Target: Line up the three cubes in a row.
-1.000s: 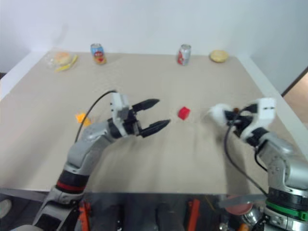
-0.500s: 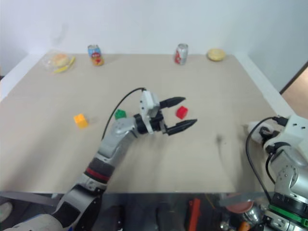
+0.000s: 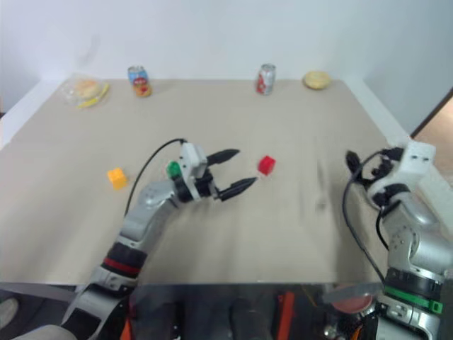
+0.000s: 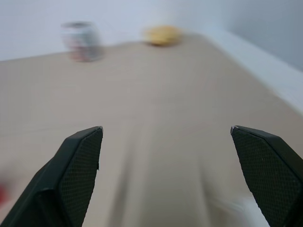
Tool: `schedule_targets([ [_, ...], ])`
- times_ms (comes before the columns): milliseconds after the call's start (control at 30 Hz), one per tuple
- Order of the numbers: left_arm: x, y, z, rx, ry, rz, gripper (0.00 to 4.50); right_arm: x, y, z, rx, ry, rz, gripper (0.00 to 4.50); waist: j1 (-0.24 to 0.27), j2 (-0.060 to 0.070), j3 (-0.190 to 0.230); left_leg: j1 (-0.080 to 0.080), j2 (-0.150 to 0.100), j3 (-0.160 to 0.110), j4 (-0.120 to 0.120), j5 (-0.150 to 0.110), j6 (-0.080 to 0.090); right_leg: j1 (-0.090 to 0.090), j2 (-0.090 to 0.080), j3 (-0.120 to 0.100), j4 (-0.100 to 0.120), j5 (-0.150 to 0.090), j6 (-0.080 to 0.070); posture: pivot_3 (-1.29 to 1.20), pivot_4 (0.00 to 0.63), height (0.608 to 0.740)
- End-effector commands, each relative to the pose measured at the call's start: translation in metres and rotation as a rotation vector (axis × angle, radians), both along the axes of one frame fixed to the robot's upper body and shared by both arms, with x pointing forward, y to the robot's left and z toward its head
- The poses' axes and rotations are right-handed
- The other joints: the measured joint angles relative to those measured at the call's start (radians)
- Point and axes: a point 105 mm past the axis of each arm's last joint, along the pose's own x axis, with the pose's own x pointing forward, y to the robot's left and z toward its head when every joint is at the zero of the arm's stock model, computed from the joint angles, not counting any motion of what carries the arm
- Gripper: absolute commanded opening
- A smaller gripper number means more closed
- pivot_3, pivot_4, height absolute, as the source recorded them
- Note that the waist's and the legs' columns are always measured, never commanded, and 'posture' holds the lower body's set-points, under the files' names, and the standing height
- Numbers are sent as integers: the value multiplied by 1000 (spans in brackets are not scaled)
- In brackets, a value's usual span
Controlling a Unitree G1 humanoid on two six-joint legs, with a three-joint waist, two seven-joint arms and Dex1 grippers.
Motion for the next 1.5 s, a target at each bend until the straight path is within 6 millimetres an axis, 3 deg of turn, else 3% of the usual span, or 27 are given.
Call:
schedule_targets([
  [33, -1, 17, 10, -12, -37, 55, 4500, 8, 46, 9, -72, -19, 340, 4473, -1, 0, 0, 0, 0, 0, 0, 0, 0, 0, 0, 0, 0, 0, 0, 0, 150, 733],
  [333, 3, 49, 6, -4, -17, 172, 4500, 40, 83, -21, -161, 140, 675, 4473, 3, 0, 1, 0, 0, 0, 0, 0, 0, 0, 0, -1, 0, 0, 0, 0, 150, 733],
  [700, -1, 48, 11, -27, -26, 215, 4500, 62, 97, -53, -170, 246, 647, 4473, 3, 0, 1, -1, 0, -1, -3, 0, -1, 0, 0, -3, 0, 1, 3, 0, 150, 733],
  [833, -1, 47, 13, -32, -29, 219, 4500, 69, 100, -53, -151, 239, 609, 4473, 3, 0, 1, 0, 0, -1, -2, 0, -1, 0, 0, -2, 0, 1, 3, 0, 150, 733],
  [1000, -2, 45, 14, -37, -31, 220, 4500, 74, 103, -47, -138, 205, 587, 3076, 3, 0, 1, 0, 0, -1, -2, 0, -1, 0, 0, -2, 0, 2, 3, 0, 150, 733],
  [1167, -2, 43, 13, -32, -29, 212, 4500, 74, 105, -39, -132, 160, 597, 1279, 3, 0, 1, 0, 0, -2, -2, 0, -1, 0, 0, -2, 0, 1, 3, 0, 150, 733],
  [1267, -3, 44, 11, -19, -29, 202, 4500, 69, 110, -32, -126, 142, 669, 1254, 3, 0, 1, -1, 0, -1, -2, 0, -1, 0, 0, -2, 0, 1, 3, 0, 150, 733],
  [1367, -16, 51, 4, 35, -22, 129, 4500, 37, 126, -31, -251, 130, 931, 1254, 3, 0, 1, 0, 0, -2, -2, 0, -1, 0, 0, -2, 0, 1, 3, 0, 150, 733],
  [1500, -39, 59, -9, 129, -7, 2, 4500, -2, 142, -38, -379, 140, 1111, 1254, 3, 1, 1, -1, 0, -4, -4, -1, -2, 0, 0, -5, 1, -2, 3, 0, 150, 733],
])
